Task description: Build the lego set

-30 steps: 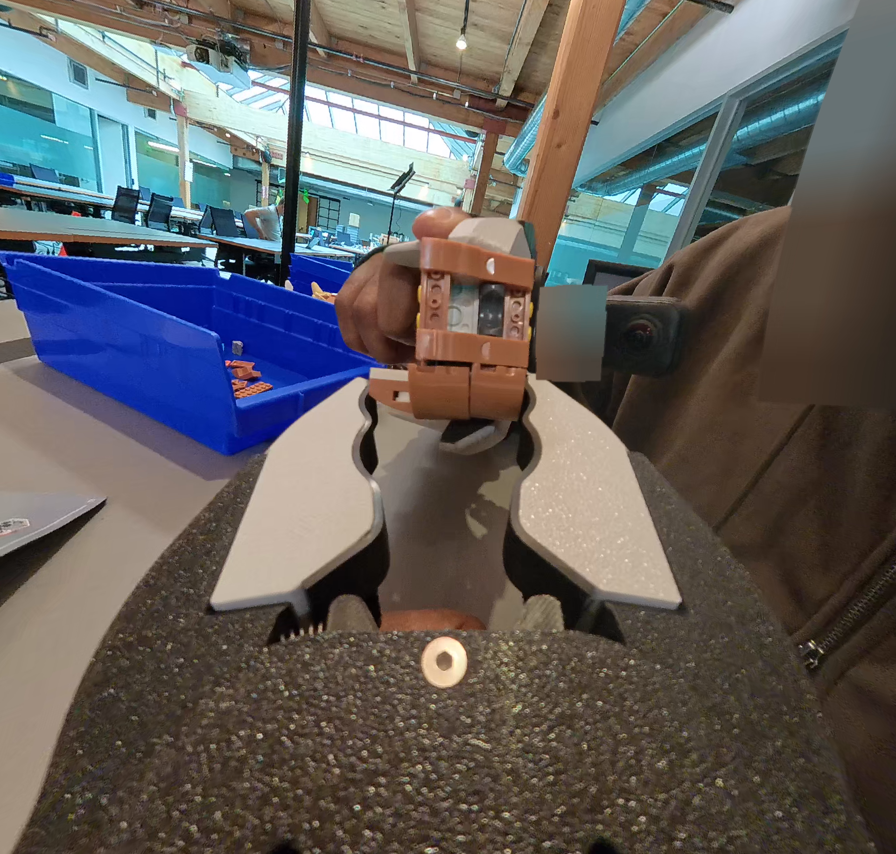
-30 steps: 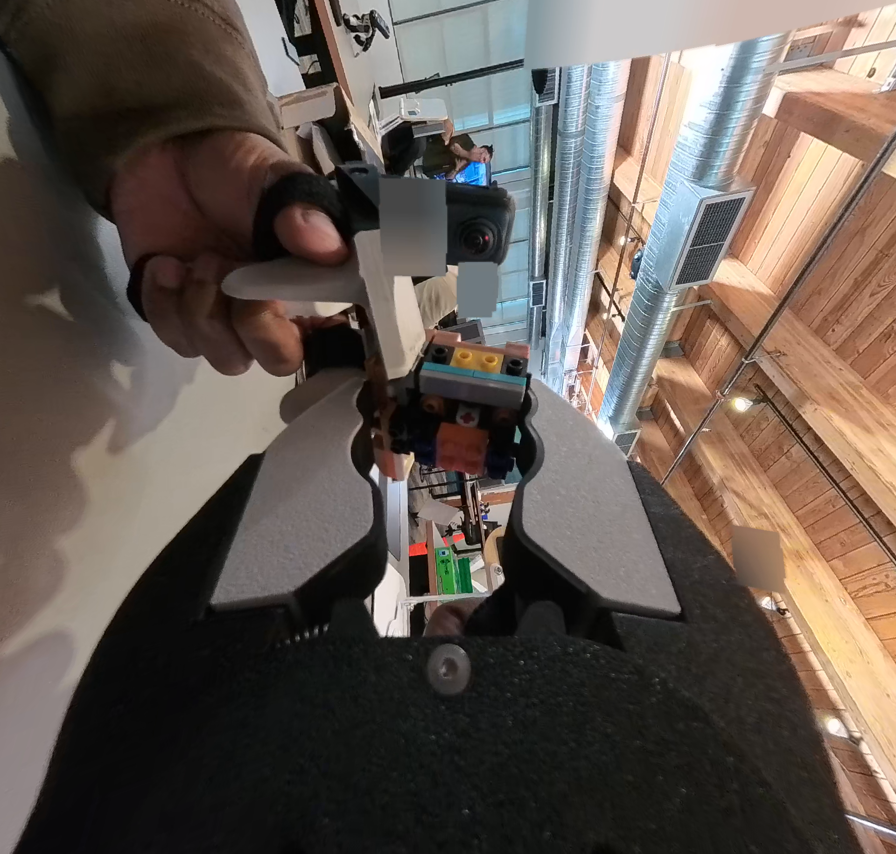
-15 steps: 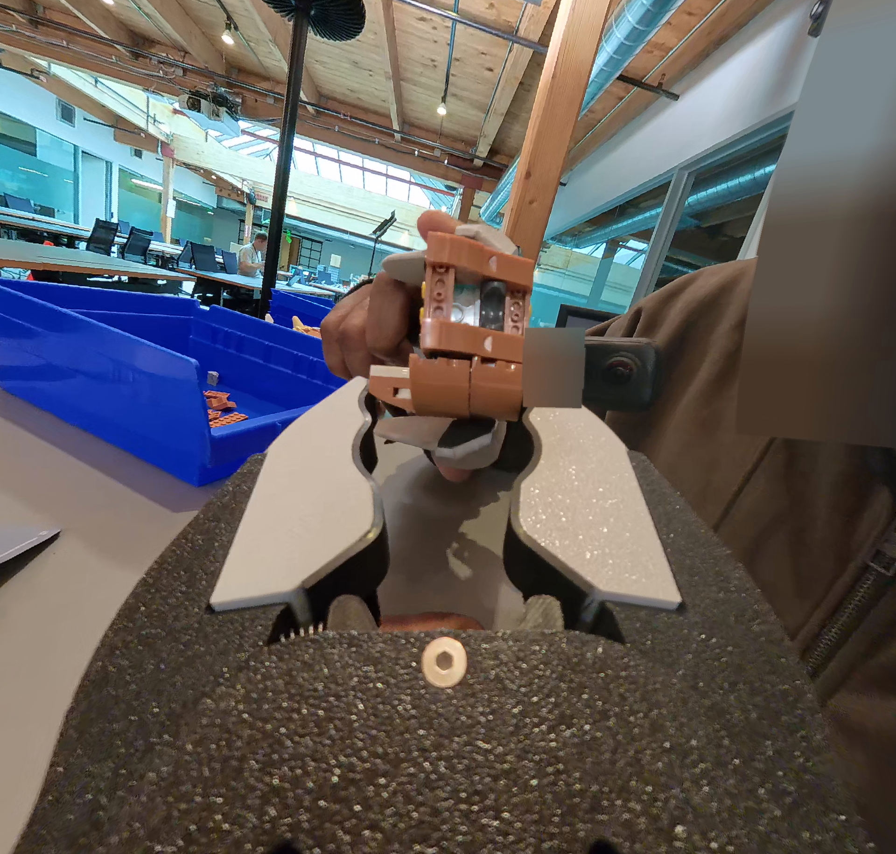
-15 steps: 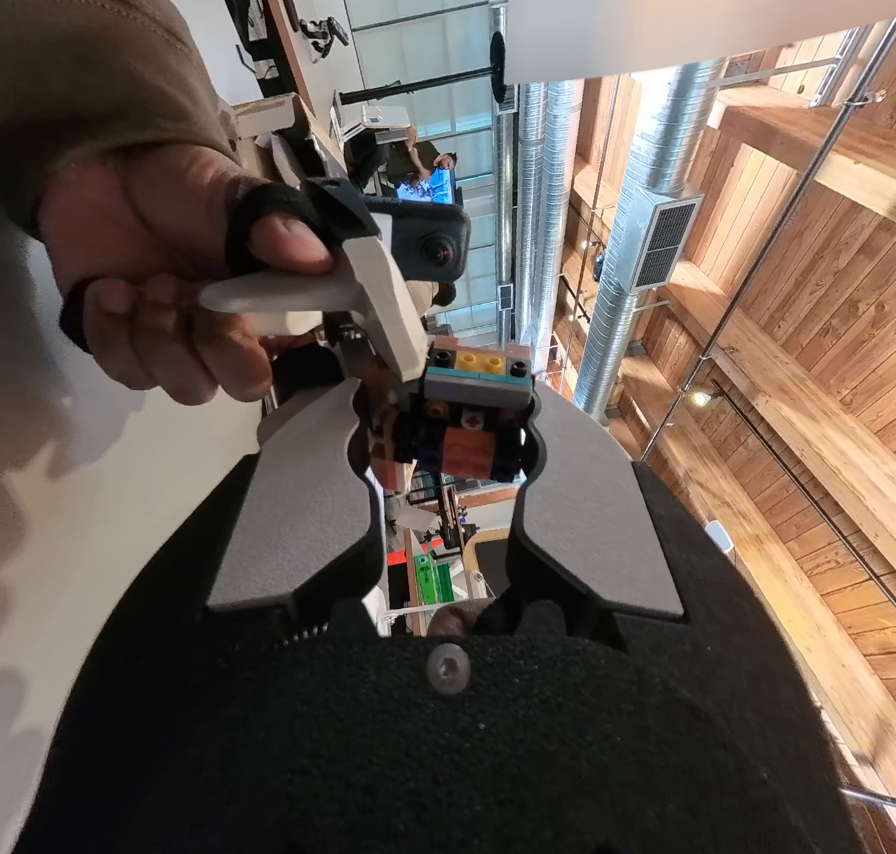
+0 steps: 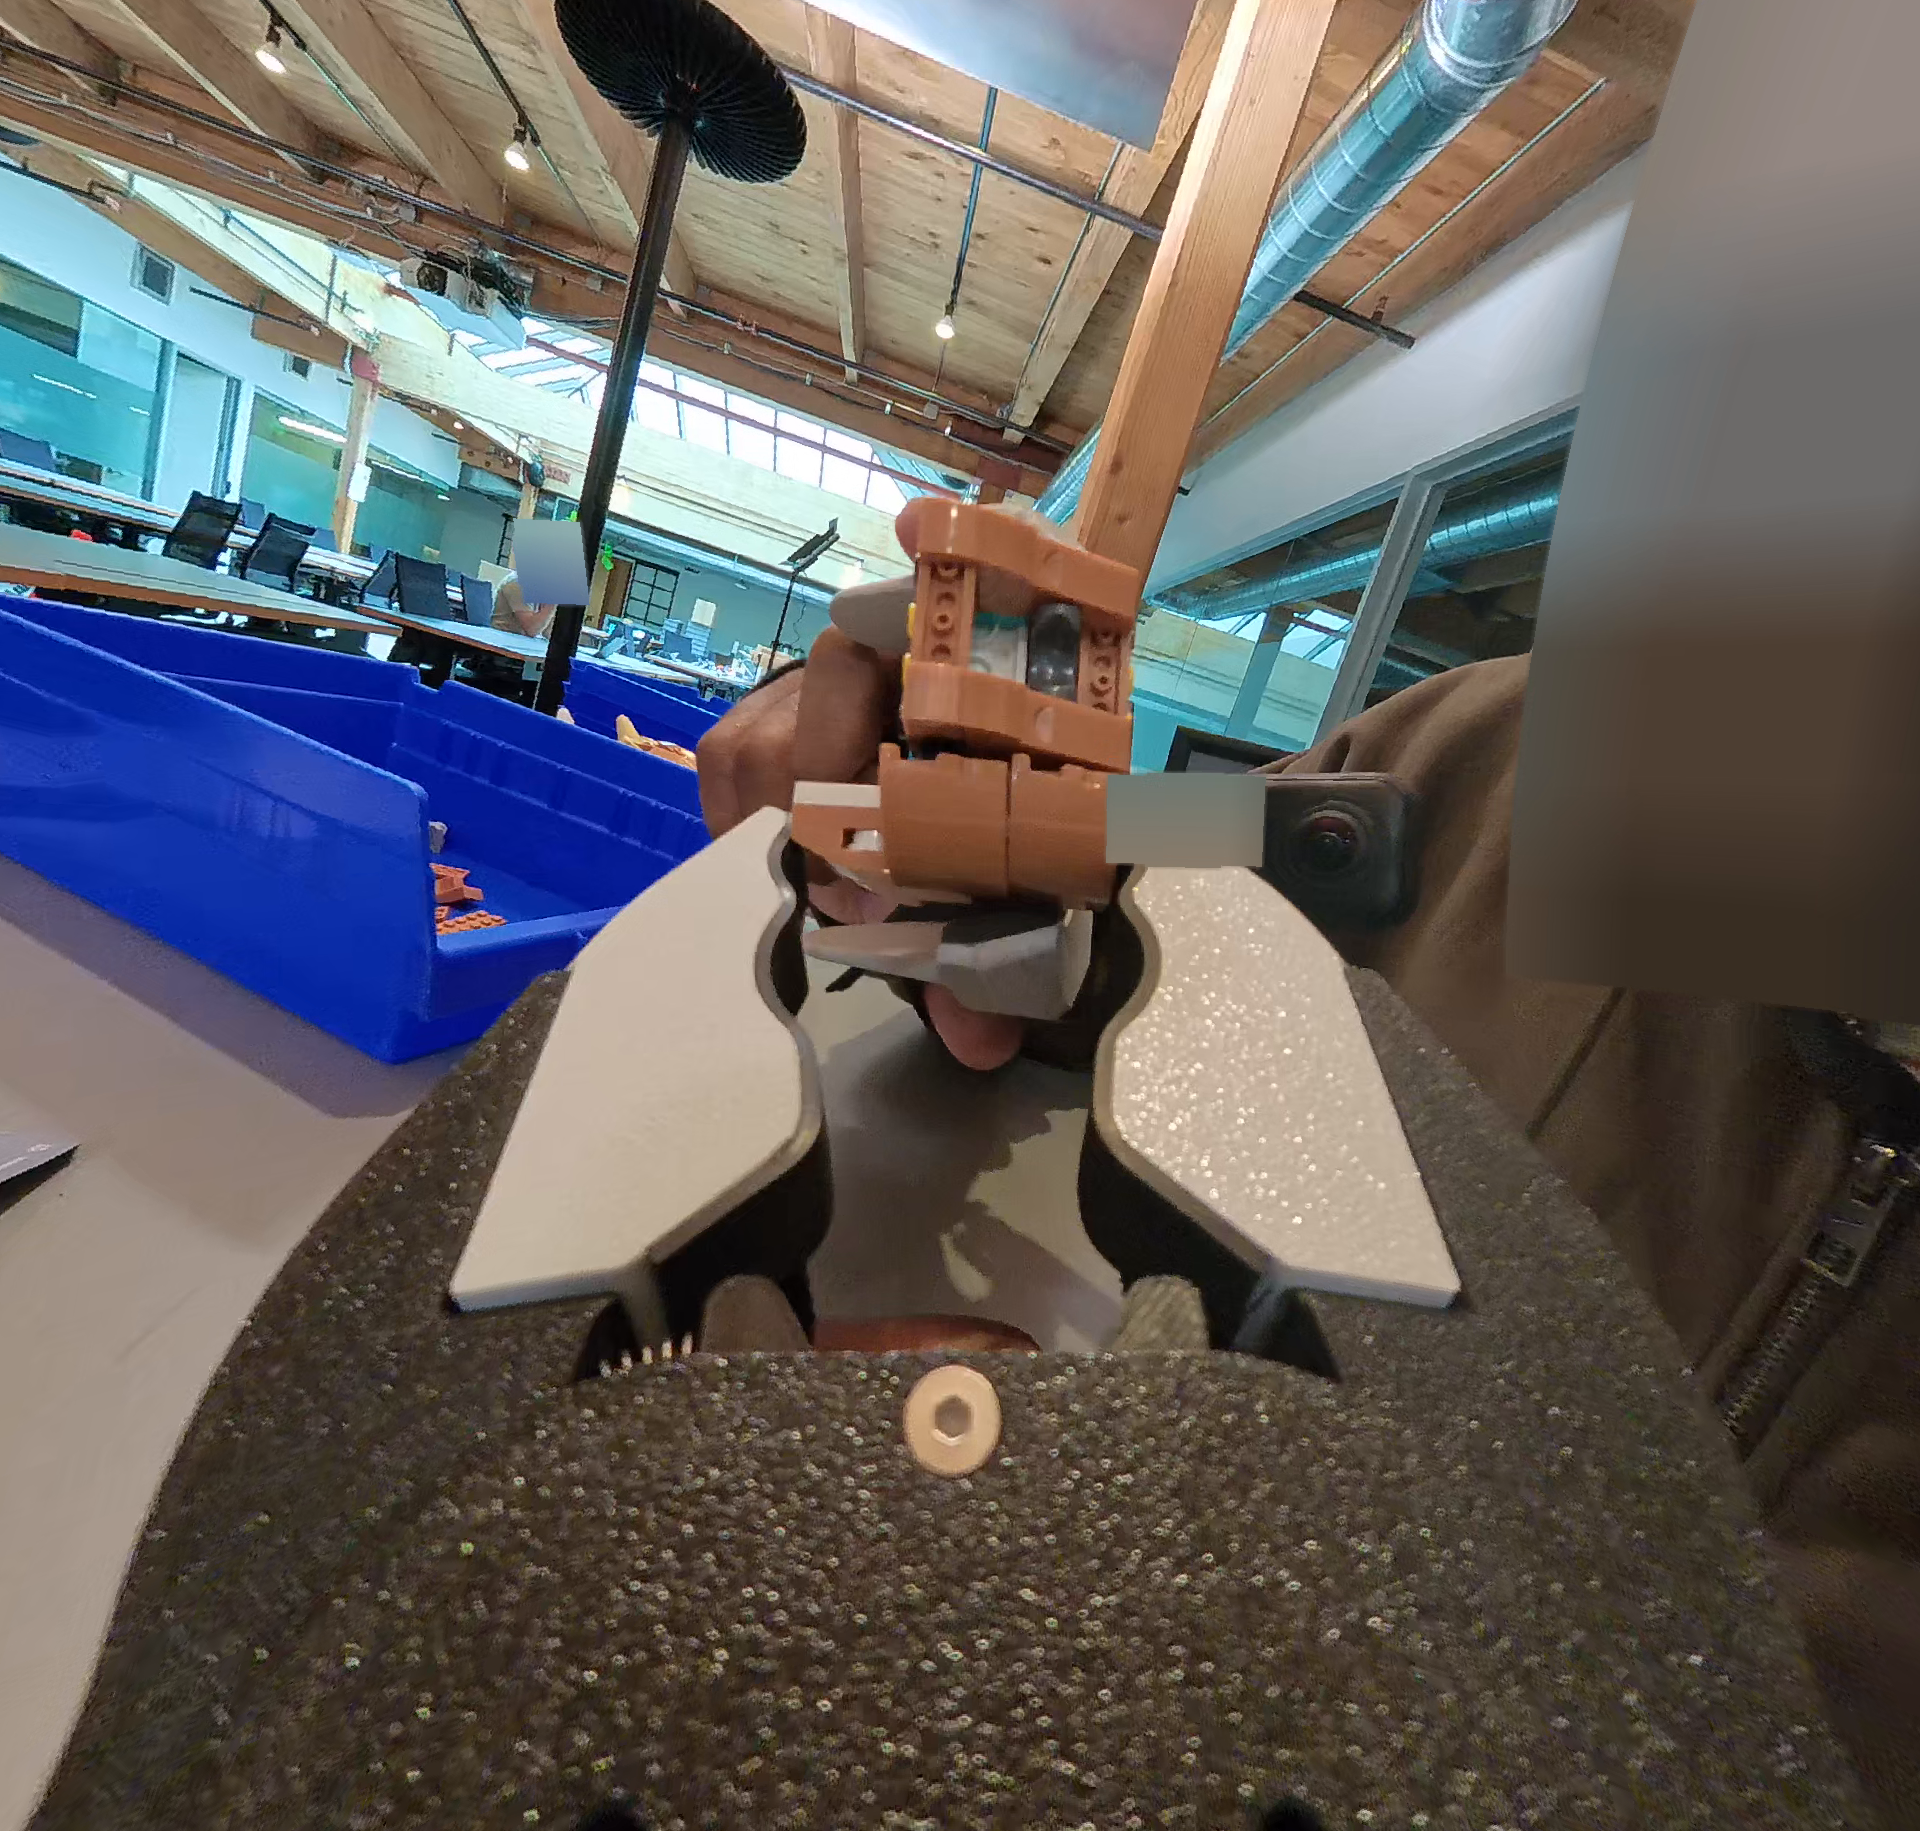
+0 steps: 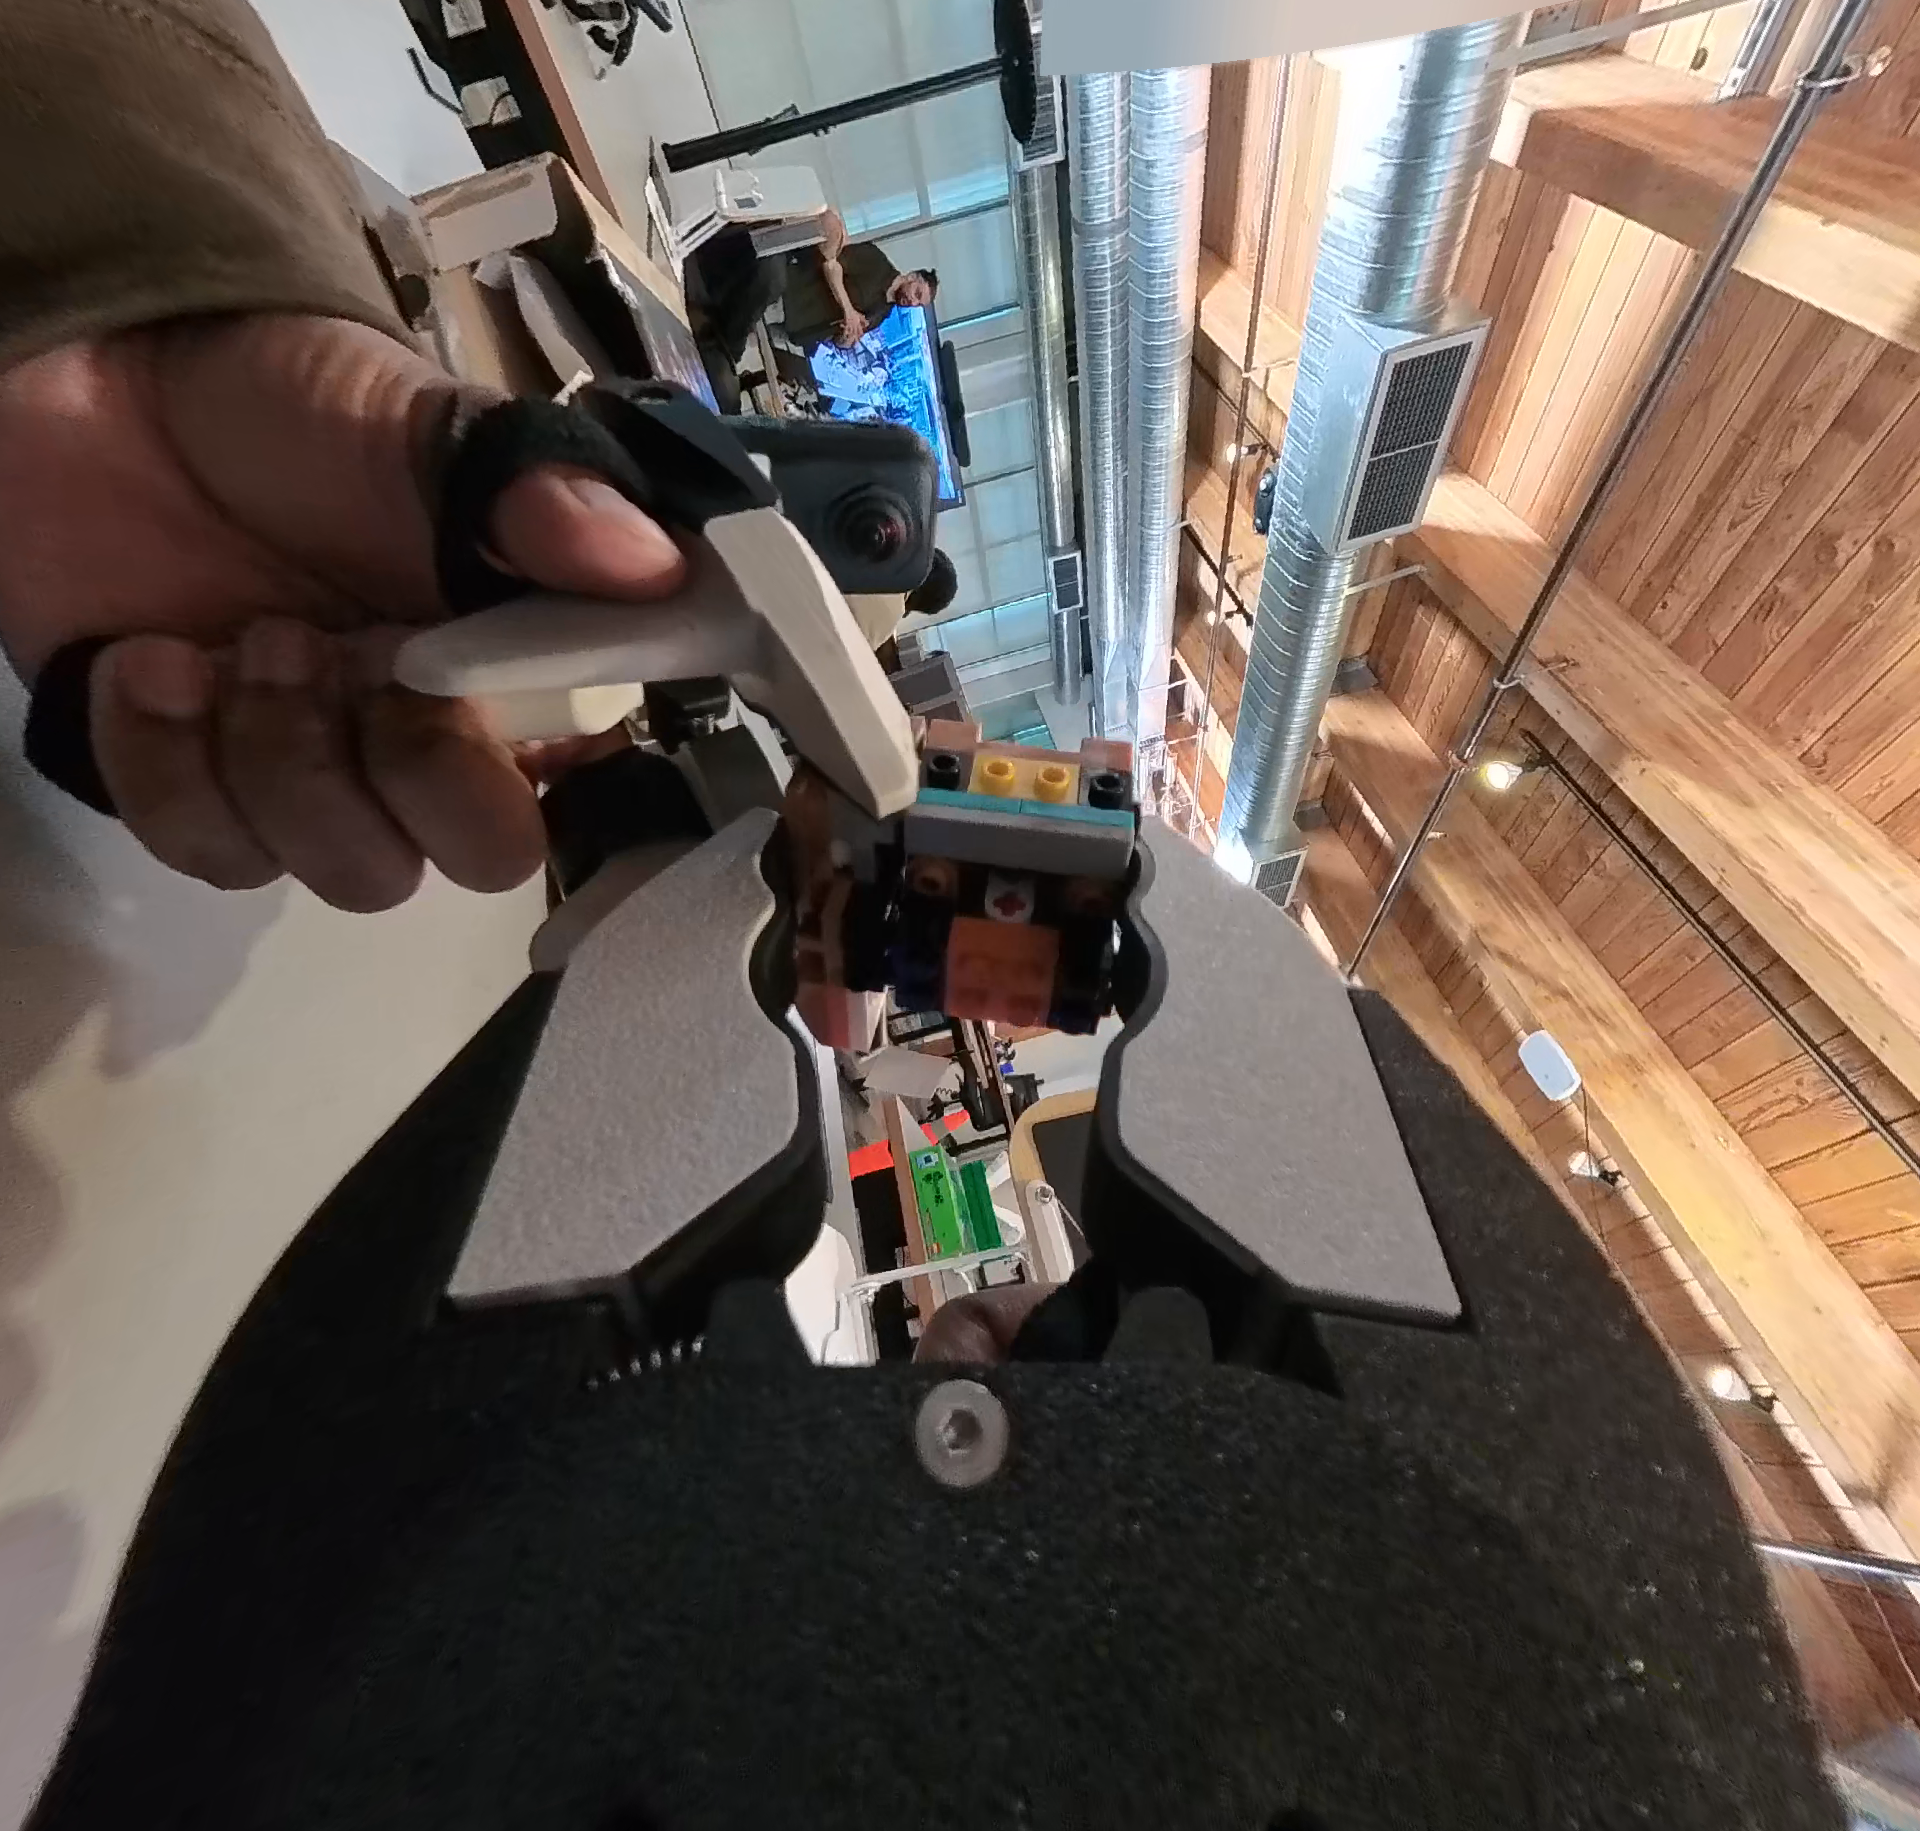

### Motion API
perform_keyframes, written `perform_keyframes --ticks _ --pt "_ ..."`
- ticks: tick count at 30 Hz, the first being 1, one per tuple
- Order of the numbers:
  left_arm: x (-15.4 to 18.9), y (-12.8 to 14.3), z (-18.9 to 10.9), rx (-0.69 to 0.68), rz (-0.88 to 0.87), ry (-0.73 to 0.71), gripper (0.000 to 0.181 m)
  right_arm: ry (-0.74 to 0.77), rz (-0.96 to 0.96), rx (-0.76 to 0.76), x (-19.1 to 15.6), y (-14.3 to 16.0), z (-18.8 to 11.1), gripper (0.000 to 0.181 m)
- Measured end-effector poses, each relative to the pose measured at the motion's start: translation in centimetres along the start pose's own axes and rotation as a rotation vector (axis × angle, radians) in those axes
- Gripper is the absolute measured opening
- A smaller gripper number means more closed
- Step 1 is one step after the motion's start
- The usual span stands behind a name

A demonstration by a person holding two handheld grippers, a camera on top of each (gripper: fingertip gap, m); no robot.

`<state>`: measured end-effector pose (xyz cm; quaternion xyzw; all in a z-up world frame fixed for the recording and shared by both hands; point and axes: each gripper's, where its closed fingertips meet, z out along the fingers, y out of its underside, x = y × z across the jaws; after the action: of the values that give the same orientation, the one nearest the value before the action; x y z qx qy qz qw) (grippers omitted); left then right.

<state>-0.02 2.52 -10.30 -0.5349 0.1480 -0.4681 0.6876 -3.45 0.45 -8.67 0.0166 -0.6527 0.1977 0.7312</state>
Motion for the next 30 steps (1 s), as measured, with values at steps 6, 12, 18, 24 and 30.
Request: perform_keyframes --ticks 6,12,18,24,30 --pt "-0.1 -0.1 0.0 0.010 -0.019 0.007 0.057 0.010 0.021 -0.014 0.1 0.2 0.0 0.058" --pt "-0.2 -0.1 0.1 -0.001 -0.042 -0.004 0.057 0.003 0.107 -0.013 0.1 0.6 0.0 0.058" --pt "-0.5 -0.1 0.1 -0.007 -0.058 -0.022 0.058 0.006 0.242 -0.003 -0.1 1.0 0.0 0.058" --pt "-2.4 1.1 -0.2 -0.021 -0.128 -0.091 0.058 0.011 0.348 -0.025 -1.3 2.8 0.0 0.059" --pt "-3.9 1.7 -0.6 -0.034 -0.162 -0.158 0.057 0.017 0.555 -0.055 -2.4 4.9 -0.4 0.058"
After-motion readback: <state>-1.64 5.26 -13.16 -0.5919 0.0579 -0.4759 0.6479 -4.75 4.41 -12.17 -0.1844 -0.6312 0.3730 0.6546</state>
